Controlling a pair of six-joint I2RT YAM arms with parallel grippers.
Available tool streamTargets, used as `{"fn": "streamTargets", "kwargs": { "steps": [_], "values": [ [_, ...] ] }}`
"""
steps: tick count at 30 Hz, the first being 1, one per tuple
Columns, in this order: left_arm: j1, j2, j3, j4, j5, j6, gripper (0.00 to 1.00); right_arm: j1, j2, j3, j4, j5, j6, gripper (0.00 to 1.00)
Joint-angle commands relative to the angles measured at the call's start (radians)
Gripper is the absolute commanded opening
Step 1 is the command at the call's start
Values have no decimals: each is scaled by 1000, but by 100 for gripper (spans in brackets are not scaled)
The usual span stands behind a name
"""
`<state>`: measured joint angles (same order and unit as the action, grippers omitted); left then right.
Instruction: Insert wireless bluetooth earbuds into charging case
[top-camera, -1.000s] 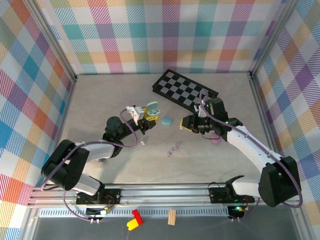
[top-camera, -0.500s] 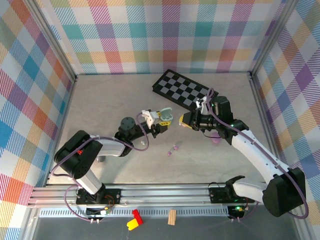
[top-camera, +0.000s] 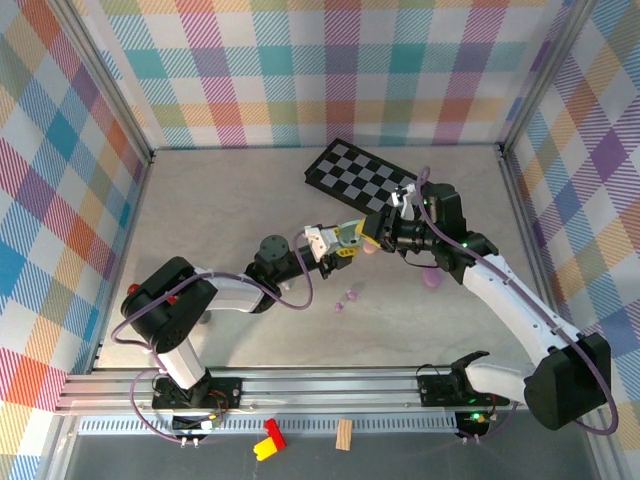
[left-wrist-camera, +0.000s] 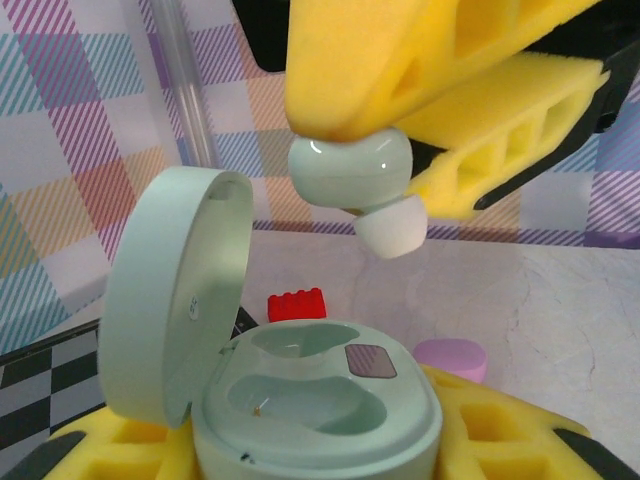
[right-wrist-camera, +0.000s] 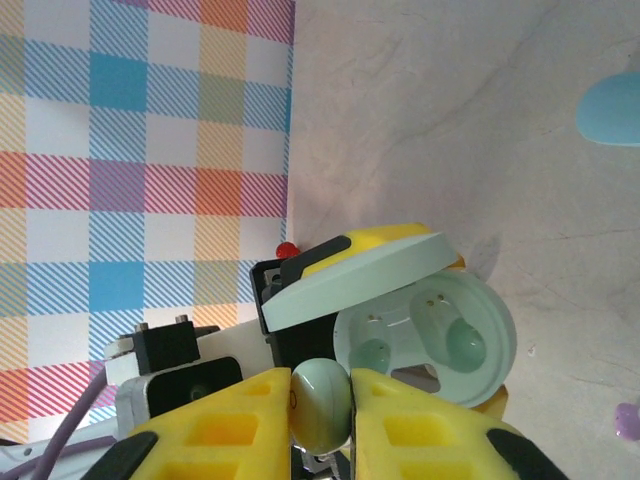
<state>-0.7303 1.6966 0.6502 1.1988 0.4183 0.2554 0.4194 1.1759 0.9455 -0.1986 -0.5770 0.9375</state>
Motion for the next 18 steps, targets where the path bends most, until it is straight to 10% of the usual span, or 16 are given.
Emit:
{"fn": "streamTargets", "kwargs": {
  "steps": [1, 18],
  "values": [
    [-19, 20, 36, 31, -35, 31, 0, 7, 10, 21, 37, -6, 40, 18],
    [-46, 38, 78, 18, -51, 38, 0, 31, 52, 41, -15, 28, -42, 19]
  ]
}}
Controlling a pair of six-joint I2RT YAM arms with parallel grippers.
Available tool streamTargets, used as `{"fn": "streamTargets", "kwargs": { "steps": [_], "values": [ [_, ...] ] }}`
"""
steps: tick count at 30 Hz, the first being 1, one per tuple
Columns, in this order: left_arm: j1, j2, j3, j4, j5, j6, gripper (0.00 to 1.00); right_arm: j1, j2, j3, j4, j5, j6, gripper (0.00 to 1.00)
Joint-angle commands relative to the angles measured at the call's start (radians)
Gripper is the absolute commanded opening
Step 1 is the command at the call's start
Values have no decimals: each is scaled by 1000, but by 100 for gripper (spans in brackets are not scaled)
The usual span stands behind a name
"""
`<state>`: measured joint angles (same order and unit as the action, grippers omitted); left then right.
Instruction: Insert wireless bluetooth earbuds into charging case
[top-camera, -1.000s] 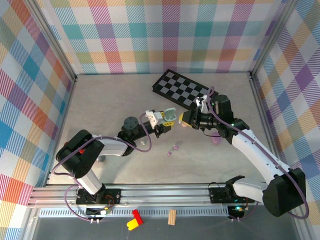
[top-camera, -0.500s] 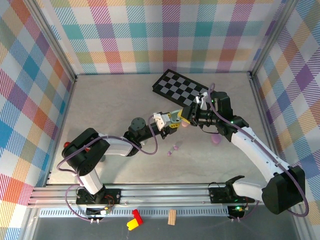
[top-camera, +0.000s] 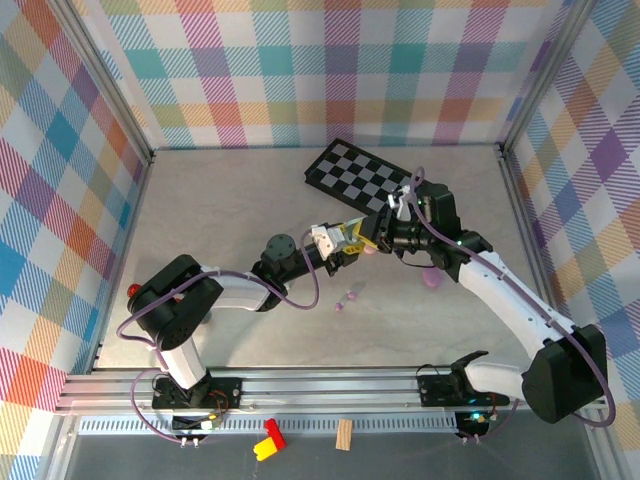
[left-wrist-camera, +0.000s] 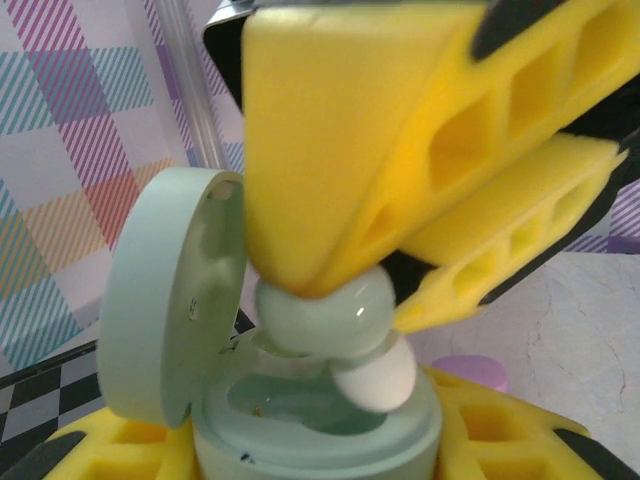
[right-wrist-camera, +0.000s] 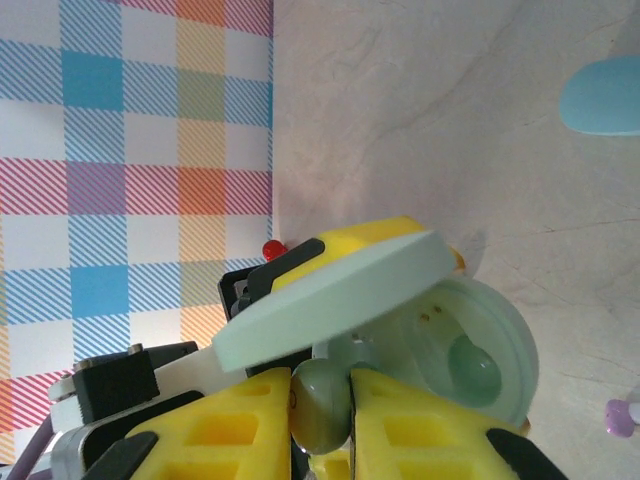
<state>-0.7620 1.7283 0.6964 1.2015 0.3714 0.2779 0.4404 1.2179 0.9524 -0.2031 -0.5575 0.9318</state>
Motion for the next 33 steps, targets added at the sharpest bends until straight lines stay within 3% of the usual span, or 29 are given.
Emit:
{"fn": "streamTargets", "kwargs": {
  "steps": [1, 13, 27, 33],
  "values": [
    [-16, 7, 31, 17, -3, 15, 0, 11, 13, 36, -10, 13, -40, 19],
    [-18, 8, 39, 11, -2, -4, 0, 14, 25, 42, -40, 60, -72, 20],
    [-7, 14, 59, 21, -63, -27, 0, 15, -59, 54, -118, 147, -139, 40],
    [81, -4, -4, 116, -32, -119, 0, 15, -125, 17, -61, 117, -174, 45]
  ]
}}
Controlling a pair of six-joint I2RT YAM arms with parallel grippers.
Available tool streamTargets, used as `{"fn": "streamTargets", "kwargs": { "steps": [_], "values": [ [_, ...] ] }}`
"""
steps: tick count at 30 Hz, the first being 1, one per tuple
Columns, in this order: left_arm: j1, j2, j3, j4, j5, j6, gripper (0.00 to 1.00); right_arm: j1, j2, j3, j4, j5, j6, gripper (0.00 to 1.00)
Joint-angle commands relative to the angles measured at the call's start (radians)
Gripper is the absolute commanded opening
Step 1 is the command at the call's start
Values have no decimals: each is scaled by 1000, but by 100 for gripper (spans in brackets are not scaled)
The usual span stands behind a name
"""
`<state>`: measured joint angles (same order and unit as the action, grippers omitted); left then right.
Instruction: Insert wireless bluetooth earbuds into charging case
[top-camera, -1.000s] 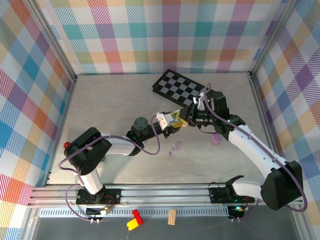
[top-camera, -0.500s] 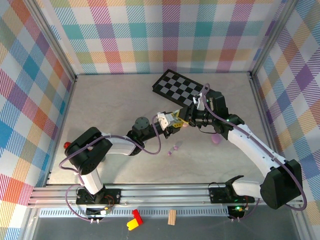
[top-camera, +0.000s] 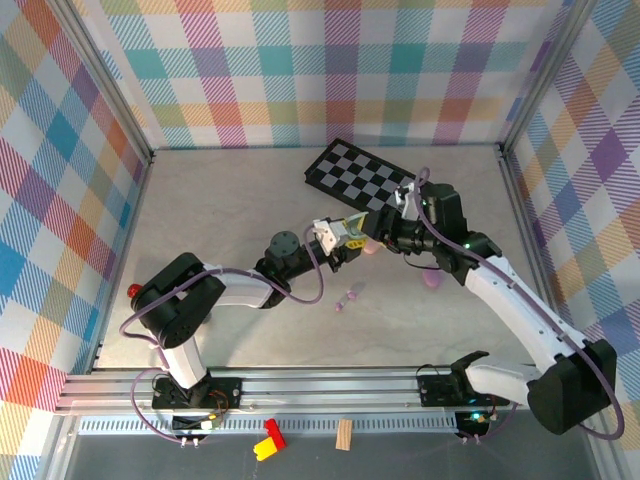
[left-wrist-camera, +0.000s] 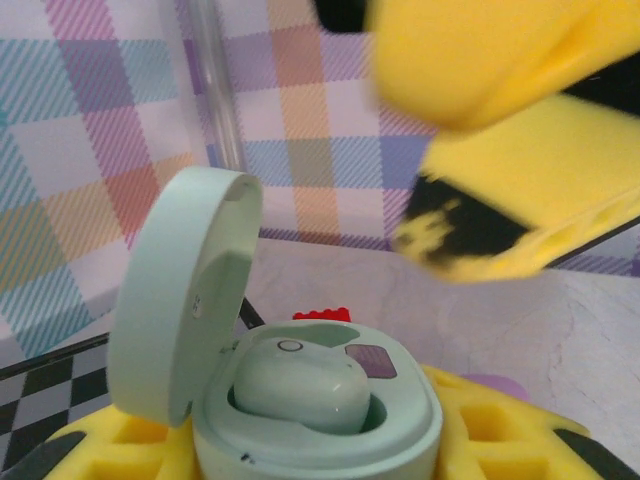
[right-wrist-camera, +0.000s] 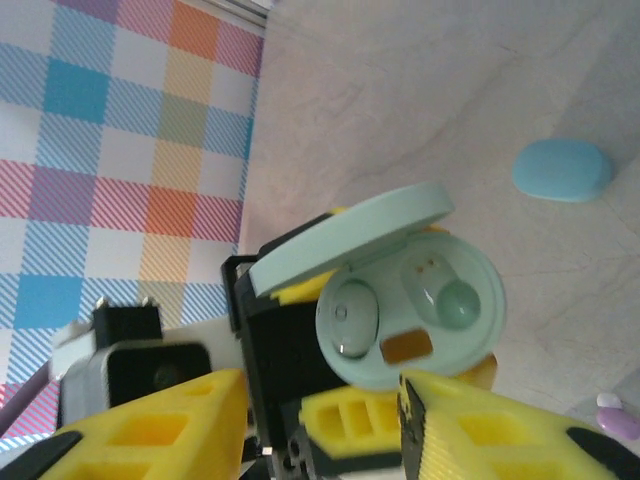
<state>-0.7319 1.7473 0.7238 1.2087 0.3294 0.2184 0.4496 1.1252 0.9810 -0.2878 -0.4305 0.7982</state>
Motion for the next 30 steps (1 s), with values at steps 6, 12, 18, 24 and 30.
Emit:
{"fn": "streamTargets", "kwargs": {
  "steps": [6, 12, 18, 24, 30],
  "values": [
    [192, -126, -120, 123, 51, -115, 0, 14, -41, -91, 119, -13, -7, 47],
    [341, -245, -181, 119, 112, -192, 0, 103, 76, -126, 199, 24, 13, 48],
    [425, -338, -217, 115, 155, -238, 0, 212, 307, -91, 291, 39, 14, 48],
    [495, -465, -251, 45, 190, -257, 0, 286, 561, 27, 297, 6, -8, 47],
    [502, -550, -260, -45, 207, -244, 0, 328, 765, 150, 282, -11, -19, 42]
  ]
}}
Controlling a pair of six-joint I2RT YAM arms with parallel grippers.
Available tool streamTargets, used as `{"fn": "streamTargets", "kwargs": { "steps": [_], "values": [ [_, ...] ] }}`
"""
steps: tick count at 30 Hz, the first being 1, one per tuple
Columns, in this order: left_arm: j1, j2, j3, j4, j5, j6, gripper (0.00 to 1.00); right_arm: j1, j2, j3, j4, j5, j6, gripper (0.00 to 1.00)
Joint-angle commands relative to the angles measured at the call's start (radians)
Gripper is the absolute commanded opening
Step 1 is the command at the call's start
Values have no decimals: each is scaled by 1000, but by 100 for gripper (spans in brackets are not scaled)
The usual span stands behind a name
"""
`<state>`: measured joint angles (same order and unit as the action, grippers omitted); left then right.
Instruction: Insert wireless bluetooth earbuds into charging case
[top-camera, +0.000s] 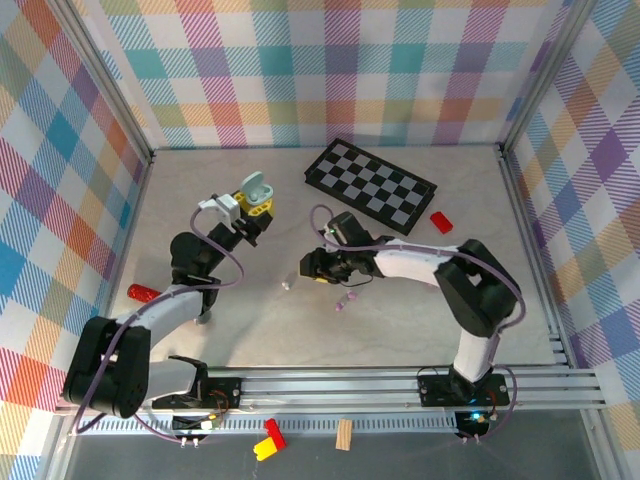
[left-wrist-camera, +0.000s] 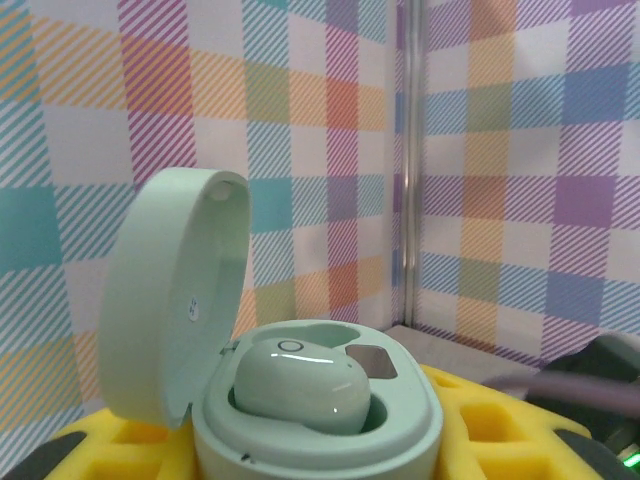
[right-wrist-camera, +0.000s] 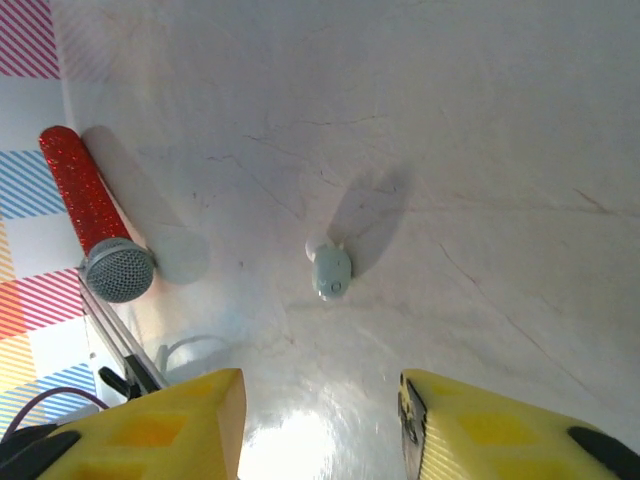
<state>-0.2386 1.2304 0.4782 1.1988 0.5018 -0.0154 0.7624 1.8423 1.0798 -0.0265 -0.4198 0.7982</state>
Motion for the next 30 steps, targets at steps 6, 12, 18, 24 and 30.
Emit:
{"fn": "streamTargets", "kwargs": {
  "steps": [6, 12, 18, 24, 30],
  "values": [
    [9, -56, -18, -73, 41, 2, 0, 43, 193, 164, -5, -53, -28, 40],
    [10, -48, -15, -87, 41, 16, 0, 58, 251, 221, -55, -44, -48, 39],
    [10, -49, -17, -84, 46, 15, 0, 63, 273, 244, -102, -38, -67, 32],
    [10, -55, -20, -87, 44, 15, 0, 77, 292, 270, -151, -37, -90, 29],
    [10, -64, -20, -97, 44, 17, 0, 83, 272, 264, -194, 42, -82, 21]
  ]
}}
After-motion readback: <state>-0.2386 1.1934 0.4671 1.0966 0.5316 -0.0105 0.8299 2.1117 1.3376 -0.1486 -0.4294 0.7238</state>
